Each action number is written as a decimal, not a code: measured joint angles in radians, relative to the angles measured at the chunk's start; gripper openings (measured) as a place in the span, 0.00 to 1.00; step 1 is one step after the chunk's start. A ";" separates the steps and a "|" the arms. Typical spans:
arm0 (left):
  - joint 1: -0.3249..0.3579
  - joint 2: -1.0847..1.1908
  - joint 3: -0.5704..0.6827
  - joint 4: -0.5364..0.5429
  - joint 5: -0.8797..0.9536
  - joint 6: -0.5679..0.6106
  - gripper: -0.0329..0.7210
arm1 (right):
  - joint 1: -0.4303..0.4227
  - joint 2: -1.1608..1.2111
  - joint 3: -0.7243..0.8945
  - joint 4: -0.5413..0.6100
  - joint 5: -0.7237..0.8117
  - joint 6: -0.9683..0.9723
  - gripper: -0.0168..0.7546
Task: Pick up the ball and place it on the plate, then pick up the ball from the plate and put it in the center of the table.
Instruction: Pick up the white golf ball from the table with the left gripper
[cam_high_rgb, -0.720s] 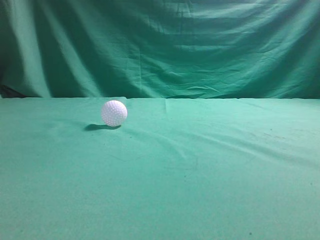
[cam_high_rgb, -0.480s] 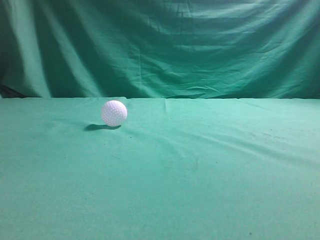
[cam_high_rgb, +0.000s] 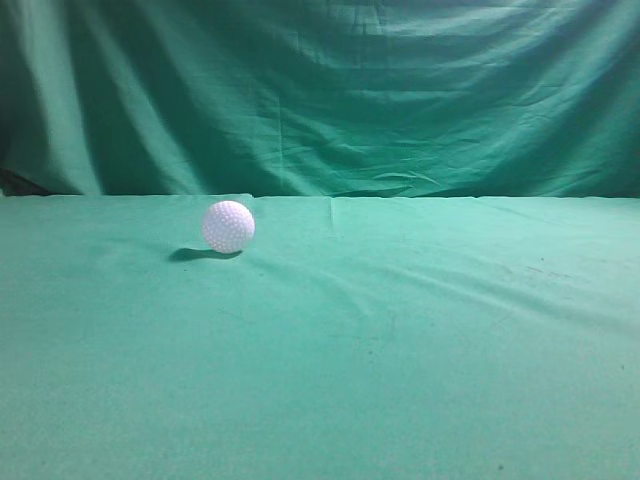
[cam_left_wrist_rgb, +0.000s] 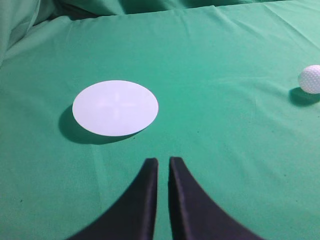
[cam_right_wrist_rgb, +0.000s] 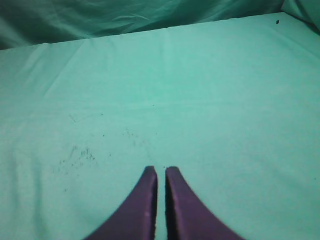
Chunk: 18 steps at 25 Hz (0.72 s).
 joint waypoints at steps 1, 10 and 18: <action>0.000 0.000 0.000 0.000 0.000 0.000 0.11 | 0.000 0.000 0.000 0.000 0.000 0.000 0.08; 0.000 0.000 0.000 0.035 -0.002 0.000 0.11 | 0.000 0.000 0.000 0.000 0.000 0.000 0.08; 0.000 0.000 0.000 0.045 -0.330 0.000 0.11 | 0.000 0.000 0.000 0.000 0.000 0.000 0.08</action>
